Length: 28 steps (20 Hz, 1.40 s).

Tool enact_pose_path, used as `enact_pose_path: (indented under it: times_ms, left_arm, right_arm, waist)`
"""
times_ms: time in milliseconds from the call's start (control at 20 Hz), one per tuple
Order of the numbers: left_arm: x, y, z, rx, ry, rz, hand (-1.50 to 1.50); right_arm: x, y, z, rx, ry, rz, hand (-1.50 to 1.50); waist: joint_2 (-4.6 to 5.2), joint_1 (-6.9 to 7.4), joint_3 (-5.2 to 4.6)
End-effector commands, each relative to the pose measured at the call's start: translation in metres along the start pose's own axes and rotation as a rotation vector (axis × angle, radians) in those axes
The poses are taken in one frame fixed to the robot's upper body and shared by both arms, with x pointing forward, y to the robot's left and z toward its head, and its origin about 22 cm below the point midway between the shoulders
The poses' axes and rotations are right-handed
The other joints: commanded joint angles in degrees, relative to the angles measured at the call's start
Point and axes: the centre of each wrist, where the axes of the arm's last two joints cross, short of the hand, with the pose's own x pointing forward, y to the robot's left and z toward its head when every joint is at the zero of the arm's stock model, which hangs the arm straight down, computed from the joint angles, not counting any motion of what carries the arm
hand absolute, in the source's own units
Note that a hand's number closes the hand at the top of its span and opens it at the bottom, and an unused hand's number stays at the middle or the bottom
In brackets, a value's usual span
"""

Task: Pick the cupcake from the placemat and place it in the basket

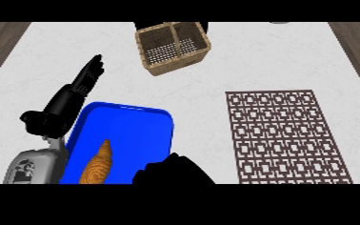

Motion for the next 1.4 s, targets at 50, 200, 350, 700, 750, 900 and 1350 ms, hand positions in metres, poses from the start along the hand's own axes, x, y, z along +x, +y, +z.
enact_pose_path:
  times_ms: [50, 200, 350, 700, 750, 900, 1350]
  left_arm:
    - [-0.005, -0.008, -0.004, 0.001, 0.02, 0.006, 0.0]
    - [-0.003, -0.002, -0.003, 0.004, -0.006, 0.004, 0.0]
    - [-0.002, 0.015, 0.007, 0.014, 0.014, -0.002, 0.0]
    - [-0.004, 0.009, 0.002, 0.011, -0.002, 0.007, 0.0]
    - [-0.002, -0.003, 0.006, 0.01, 0.019, 0.0, 0.0]
    - [-0.004, -0.002, 0.006, -0.004, -0.009, 0.004, 0.0]
    - [0.001, -0.016, -0.007, -0.001, -0.002, 0.011, 0.0]
  right_arm:
    - [0.053, -0.025, 0.021, -0.136, -0.064, -0.173, 1.5]
    - [0.068, -0.052, 0.026, -0.197, -0.051, -0.197, 1.5]
    - [0.087, -0.068, 0.028, -0.231, -0.009, -0.188, 1.5]
    - [0.118, -0.116, -0.022, -0.334, 0.086, -0.074, 1.5]
    - [0.119, -0.116, -0.03, -0.35, 0.101, -0.066, 1.5]
    - [0.125, -0.125, -0.063, -0.404, 0.123, -0.057, 1.5]
    - [0.114, -0.172, -0.134, -0.583, 0.192, -0.103, 1.5]
  waist:
    - [-0.04, -0.63, -0.08]
    - [-0.05, -0.56, -0.12]
    - [-0.22, -0.31, -0.14]
    - [-0.08, -0.18, -0.14]
    - [-0.1, -0.16, -0.08]
    - [0.02, 0.1, -0.1]
    - [0.44, 0.07, -0.04]
